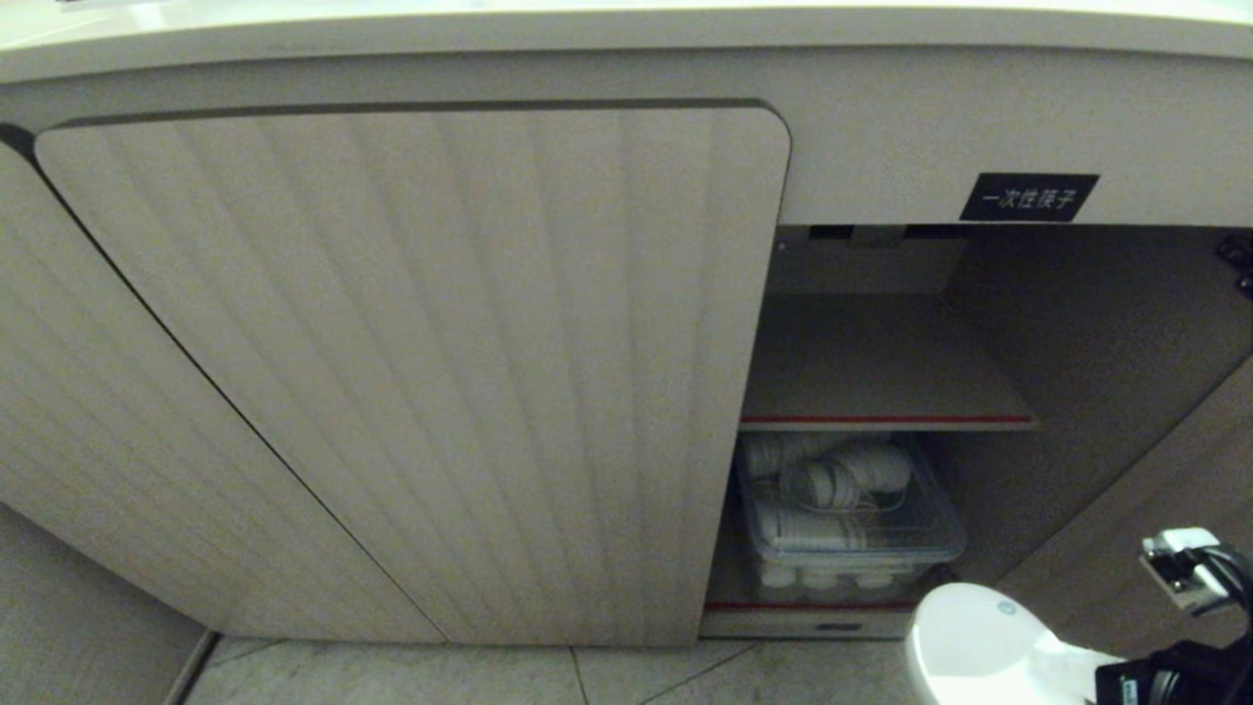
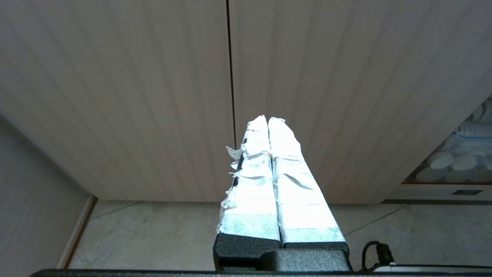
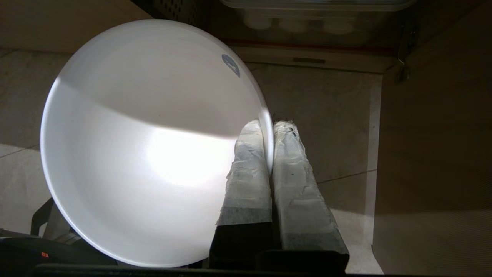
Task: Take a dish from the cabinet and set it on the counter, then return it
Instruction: Place it on the table
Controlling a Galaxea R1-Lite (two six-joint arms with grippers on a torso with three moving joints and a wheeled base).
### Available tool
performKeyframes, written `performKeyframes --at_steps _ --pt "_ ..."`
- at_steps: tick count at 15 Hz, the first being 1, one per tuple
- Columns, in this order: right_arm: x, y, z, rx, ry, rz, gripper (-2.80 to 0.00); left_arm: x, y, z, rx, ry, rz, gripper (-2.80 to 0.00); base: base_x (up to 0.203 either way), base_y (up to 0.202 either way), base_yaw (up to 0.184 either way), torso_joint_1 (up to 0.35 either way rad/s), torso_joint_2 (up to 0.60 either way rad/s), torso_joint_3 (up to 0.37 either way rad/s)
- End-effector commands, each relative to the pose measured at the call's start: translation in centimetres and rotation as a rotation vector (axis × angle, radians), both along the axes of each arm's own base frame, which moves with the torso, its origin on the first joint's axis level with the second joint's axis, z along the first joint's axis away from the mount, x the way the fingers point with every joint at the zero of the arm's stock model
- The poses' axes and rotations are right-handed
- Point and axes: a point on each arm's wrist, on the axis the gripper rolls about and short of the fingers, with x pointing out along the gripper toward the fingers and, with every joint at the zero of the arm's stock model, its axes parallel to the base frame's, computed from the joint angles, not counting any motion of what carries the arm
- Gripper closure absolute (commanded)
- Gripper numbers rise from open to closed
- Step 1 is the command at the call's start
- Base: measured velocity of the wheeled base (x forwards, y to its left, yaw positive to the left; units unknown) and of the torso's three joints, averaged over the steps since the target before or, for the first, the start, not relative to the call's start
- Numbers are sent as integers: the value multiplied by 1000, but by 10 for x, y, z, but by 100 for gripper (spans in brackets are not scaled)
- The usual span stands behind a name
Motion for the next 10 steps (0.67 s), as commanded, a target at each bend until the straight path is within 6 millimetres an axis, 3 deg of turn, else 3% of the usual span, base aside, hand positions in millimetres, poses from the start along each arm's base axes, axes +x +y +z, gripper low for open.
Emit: performKeyframes --at_steps 1,3,6,10 --pt "0 0 0 2 -3 4 0 0 0 0 -1 -1 0 0 0 0 0 0 0 0" --pt "-1 1 0 3 -6 8 0 0 0 0 -1 -3 1 0 0 0 0 10 -93 -86" --pt "-1 1 0 4 -8 10 0 0 0 0 -1 -1 0 0 0 0 0 75 -213 -299" --pt "-2 1 -2 -9 -4 19 0 0 0 0 -1 -1 0 0 0 0 0 112 -528 -326"
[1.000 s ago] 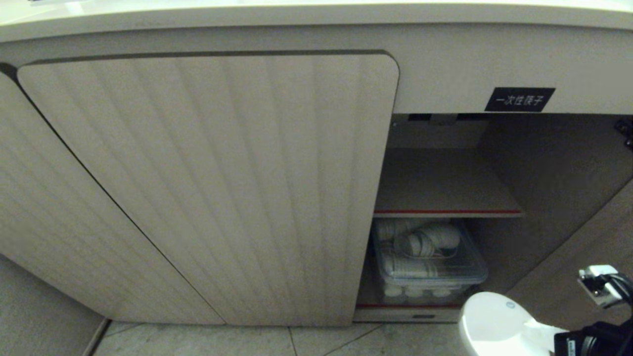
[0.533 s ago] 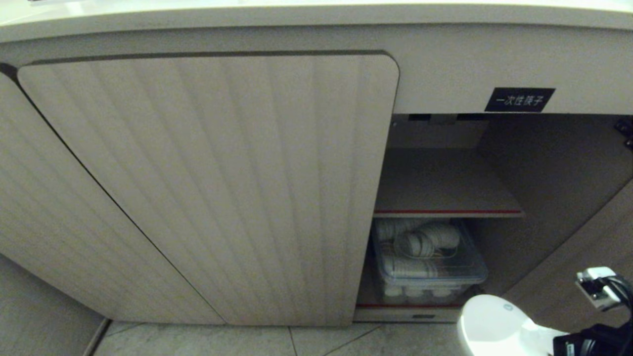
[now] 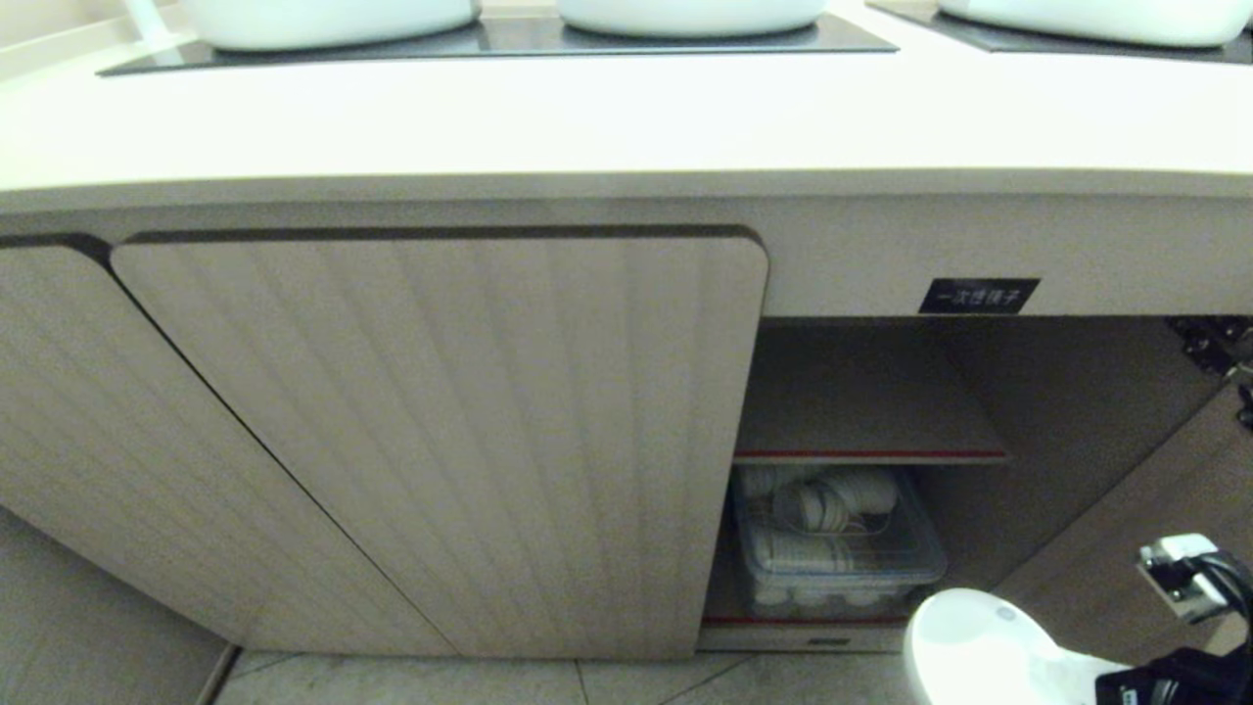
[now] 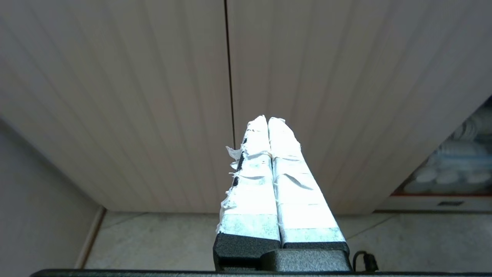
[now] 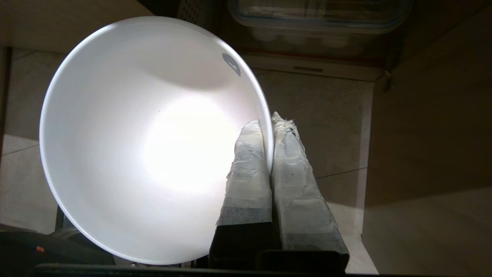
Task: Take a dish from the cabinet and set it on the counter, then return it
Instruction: Place it on the table
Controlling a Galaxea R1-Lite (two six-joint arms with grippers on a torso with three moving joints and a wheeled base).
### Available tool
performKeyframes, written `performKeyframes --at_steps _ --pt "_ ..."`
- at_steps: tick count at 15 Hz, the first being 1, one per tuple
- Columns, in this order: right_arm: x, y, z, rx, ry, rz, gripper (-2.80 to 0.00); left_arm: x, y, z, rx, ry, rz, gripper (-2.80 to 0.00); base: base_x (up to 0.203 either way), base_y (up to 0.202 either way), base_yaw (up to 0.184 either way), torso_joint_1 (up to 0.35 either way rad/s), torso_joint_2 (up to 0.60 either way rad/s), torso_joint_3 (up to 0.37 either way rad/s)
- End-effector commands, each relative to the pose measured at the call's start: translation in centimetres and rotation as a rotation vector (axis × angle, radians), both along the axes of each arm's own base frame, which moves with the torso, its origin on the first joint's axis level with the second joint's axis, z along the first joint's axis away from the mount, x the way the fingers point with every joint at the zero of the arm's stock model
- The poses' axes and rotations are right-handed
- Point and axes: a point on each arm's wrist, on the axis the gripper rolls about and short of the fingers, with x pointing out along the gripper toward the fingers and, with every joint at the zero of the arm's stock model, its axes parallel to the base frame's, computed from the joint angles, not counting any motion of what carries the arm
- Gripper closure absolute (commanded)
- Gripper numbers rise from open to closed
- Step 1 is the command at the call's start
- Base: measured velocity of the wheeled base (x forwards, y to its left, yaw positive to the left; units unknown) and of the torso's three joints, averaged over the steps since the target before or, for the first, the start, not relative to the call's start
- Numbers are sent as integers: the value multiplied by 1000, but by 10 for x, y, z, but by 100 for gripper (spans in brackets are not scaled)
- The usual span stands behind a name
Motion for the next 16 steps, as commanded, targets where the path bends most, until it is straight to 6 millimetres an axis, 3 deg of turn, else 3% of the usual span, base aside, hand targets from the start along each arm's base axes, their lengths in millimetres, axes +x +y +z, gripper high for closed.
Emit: performKeyframes --at_steps 1,16 --pt "0 0 0 0 -1 1 0 0 0 0 -1 1 1 0 0 0 0 149 -492 -318" --pt "0 0 0 -4 -7 8 0 0 0 0 -1 1 0 0 0 0 0 190 -489 -300"
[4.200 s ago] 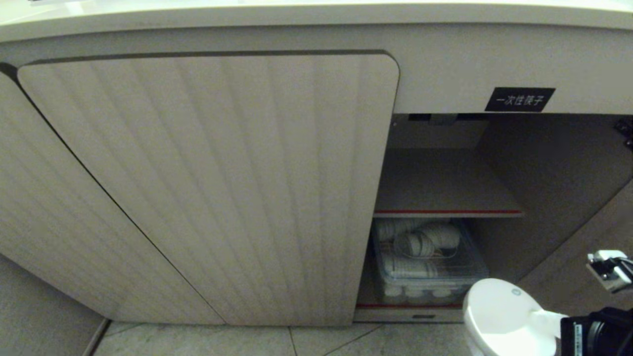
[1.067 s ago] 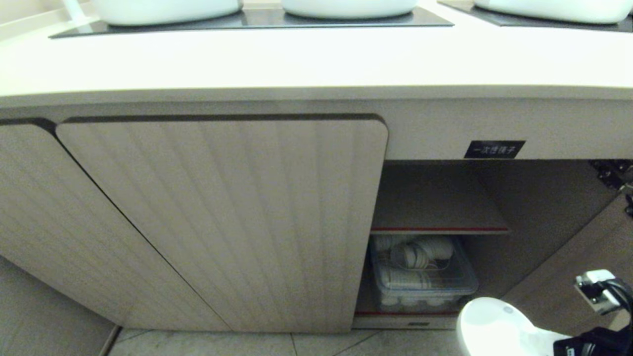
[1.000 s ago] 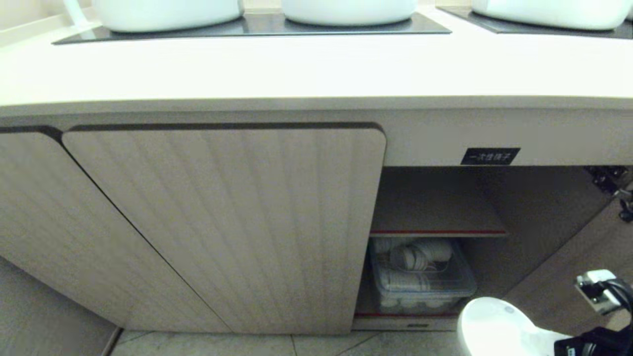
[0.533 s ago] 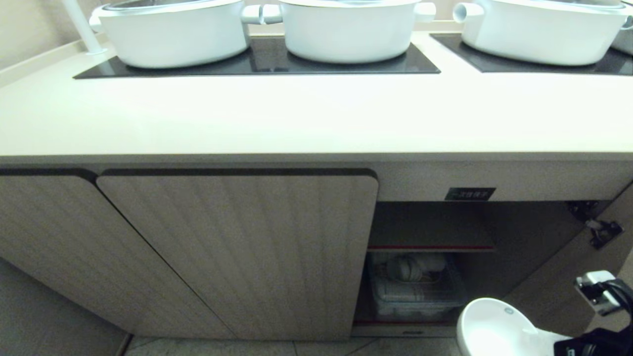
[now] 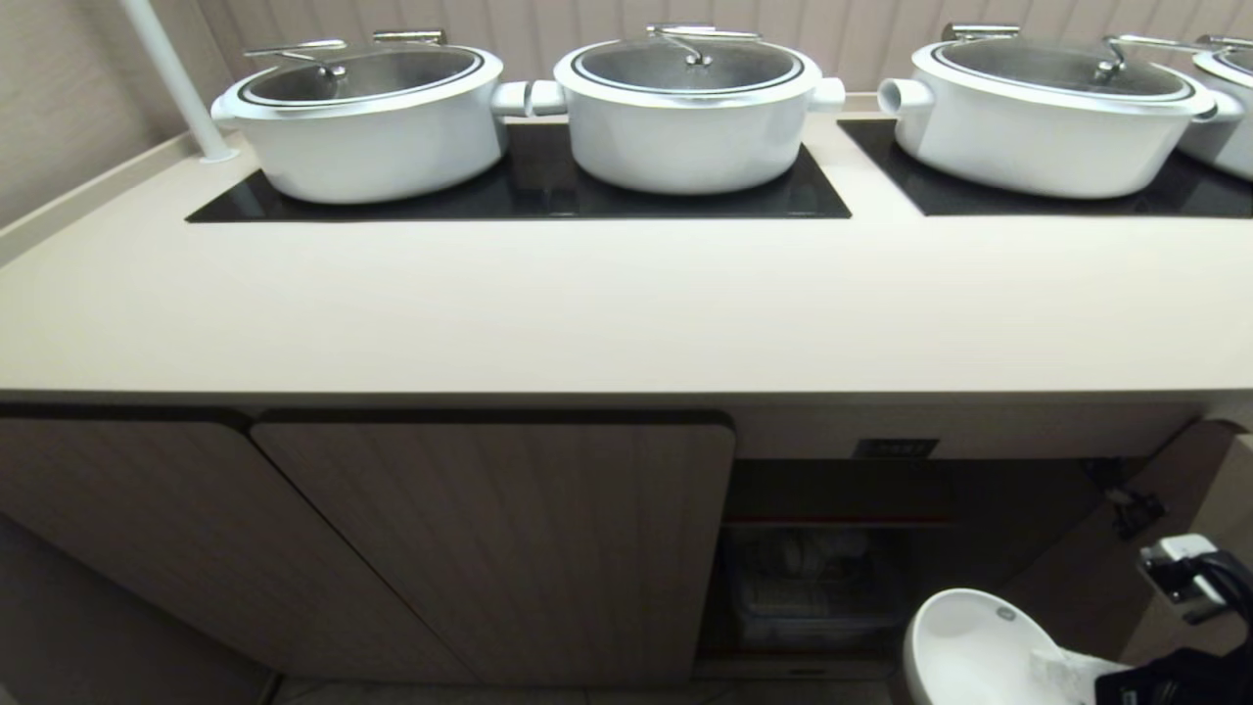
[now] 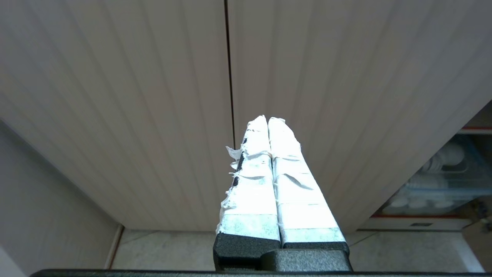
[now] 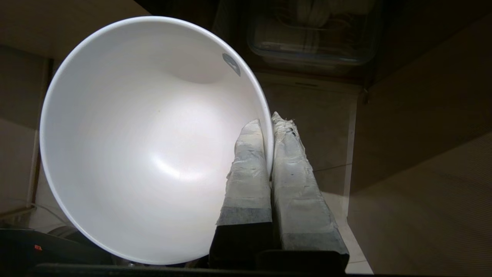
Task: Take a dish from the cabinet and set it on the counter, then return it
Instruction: Place it on the table
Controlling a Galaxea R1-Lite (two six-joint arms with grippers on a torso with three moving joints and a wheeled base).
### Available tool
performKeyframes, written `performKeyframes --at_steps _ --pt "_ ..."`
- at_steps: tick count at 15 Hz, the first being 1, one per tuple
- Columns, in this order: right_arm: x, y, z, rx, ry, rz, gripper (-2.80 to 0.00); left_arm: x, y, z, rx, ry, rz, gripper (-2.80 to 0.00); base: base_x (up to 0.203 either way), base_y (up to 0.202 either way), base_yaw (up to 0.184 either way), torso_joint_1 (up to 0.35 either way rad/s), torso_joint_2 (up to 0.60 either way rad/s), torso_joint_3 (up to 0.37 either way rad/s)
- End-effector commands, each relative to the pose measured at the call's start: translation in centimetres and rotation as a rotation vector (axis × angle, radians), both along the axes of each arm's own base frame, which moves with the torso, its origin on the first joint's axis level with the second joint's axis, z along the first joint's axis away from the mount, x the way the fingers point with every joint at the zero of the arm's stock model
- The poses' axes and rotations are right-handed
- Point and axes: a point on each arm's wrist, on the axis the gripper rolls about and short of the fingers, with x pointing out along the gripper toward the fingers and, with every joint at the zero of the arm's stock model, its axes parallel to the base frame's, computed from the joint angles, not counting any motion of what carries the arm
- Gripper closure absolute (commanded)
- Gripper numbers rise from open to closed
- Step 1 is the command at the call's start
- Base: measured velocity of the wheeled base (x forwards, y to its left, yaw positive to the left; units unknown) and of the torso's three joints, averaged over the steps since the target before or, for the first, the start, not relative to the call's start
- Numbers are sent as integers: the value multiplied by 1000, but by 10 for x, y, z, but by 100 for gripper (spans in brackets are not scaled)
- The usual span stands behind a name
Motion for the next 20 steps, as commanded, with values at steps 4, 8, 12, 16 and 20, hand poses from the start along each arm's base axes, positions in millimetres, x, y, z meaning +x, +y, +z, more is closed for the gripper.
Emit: performKeyframes --at_steps 4,8,12,16,20 --pt "0 1 1 5 -17 4 0 0 0 0 -1 -1 0 0 0 0 0 239 -547 -300" --pt "0 1 1 5 -20 5 0 0 0 0 -1 -1 0 0 0 0 0 266 -584 -321" --pt "0 0 2 6 -24 5 0 0 0 0 -1 0 0 0 0 0 0 267 -572 -305" --pt "-1 0 3 7 -29 6 0 0 0 0 0 0 1 0 0 0 0 180 -371 -199" --pt "-1 0 3 7 -34 6 0 0 0 0 -1 0 0 0 0 0 0 165 -331 -172"
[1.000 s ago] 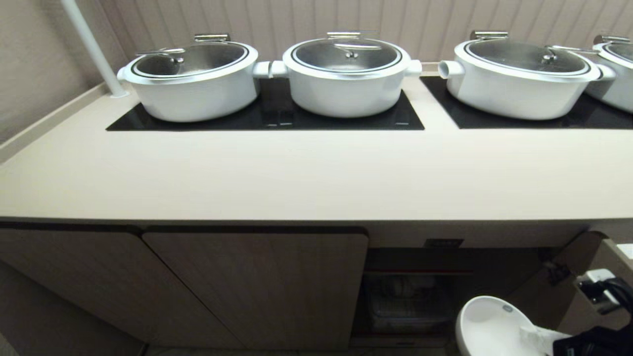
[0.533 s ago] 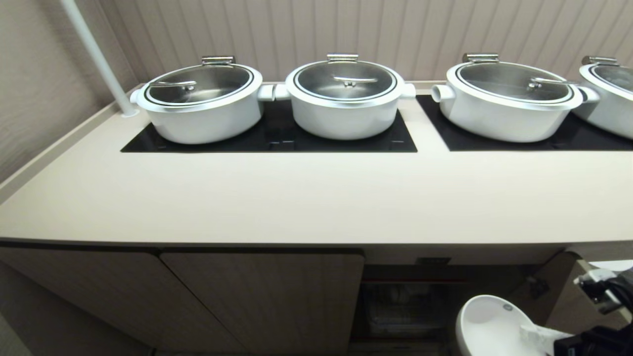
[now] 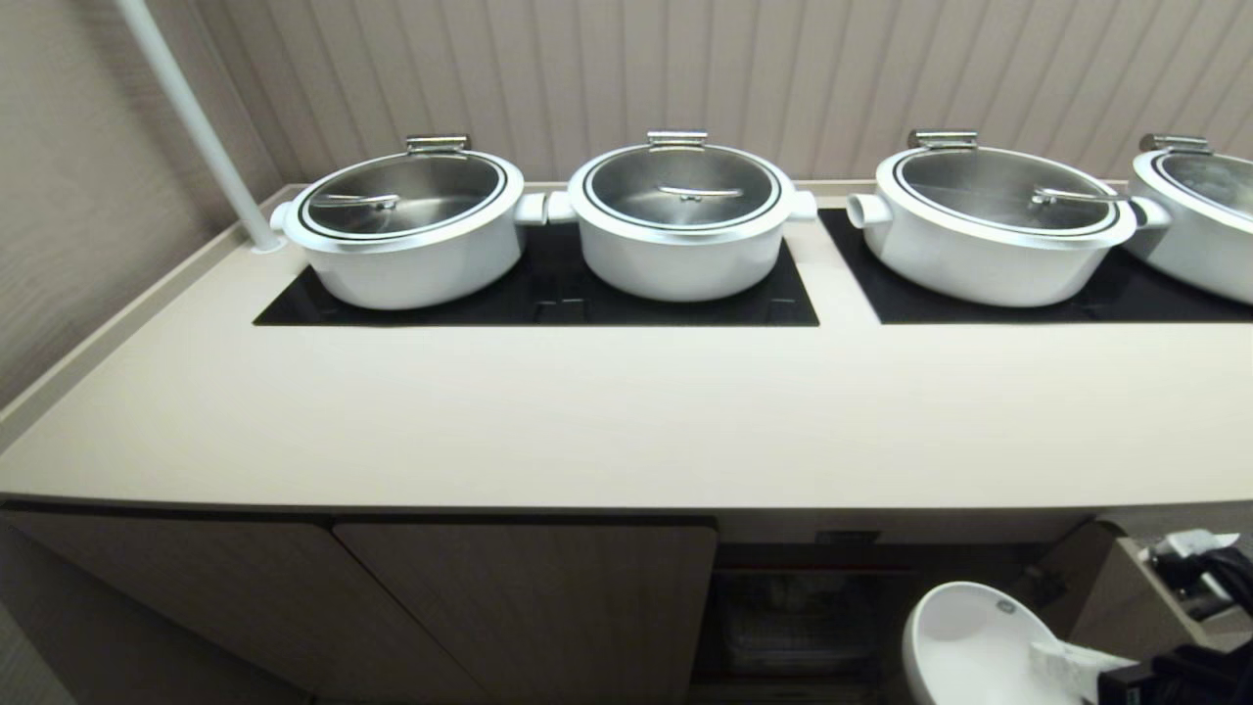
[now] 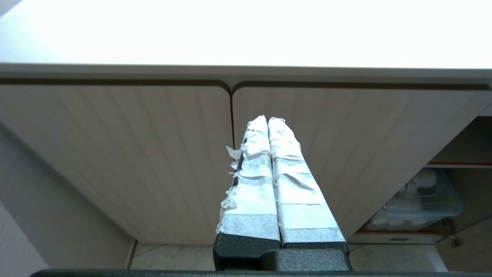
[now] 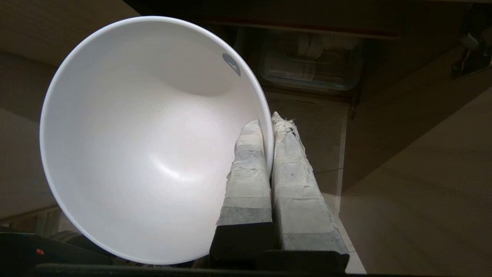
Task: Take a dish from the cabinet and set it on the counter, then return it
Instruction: Place it on the table
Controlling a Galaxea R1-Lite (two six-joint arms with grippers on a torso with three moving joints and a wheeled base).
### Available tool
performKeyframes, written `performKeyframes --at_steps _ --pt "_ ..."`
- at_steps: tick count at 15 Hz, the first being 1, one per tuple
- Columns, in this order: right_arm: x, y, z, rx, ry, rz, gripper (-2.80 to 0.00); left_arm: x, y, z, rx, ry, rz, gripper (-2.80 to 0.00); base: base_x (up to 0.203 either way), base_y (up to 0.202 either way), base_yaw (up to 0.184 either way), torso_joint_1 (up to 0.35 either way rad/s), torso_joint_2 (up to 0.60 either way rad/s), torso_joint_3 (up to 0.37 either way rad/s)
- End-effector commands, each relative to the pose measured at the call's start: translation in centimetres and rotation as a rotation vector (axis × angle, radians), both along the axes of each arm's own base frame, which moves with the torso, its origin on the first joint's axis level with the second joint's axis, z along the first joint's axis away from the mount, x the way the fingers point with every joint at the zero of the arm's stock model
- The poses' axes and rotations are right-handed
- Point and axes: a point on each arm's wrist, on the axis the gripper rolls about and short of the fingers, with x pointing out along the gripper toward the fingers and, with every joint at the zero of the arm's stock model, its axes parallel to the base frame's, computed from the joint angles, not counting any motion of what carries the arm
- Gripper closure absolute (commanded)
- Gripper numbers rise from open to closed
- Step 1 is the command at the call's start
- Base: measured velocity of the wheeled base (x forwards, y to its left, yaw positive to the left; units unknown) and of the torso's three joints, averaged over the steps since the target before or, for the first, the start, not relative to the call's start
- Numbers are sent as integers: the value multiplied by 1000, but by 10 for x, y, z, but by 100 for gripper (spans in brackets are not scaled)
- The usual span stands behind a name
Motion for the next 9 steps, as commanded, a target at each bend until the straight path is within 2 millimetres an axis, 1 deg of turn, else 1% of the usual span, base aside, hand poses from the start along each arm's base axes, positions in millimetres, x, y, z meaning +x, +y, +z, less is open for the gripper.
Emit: performKeyframes --at_steps 1,7,9 --pt "0 0 0 2 -4 3 0 0 0 0 -1 0 0 0 0 0 0 163 -321 -173" --pt "-3 0 -1 -1 0 5 0 0 0 0 -1 -1 0 0 0 0 0 154 -308 -156" --pt "-3 0 -2 -2 2 6 0 0 0 0 -1 -1 0 0 0 0 0 25 -46 -27"
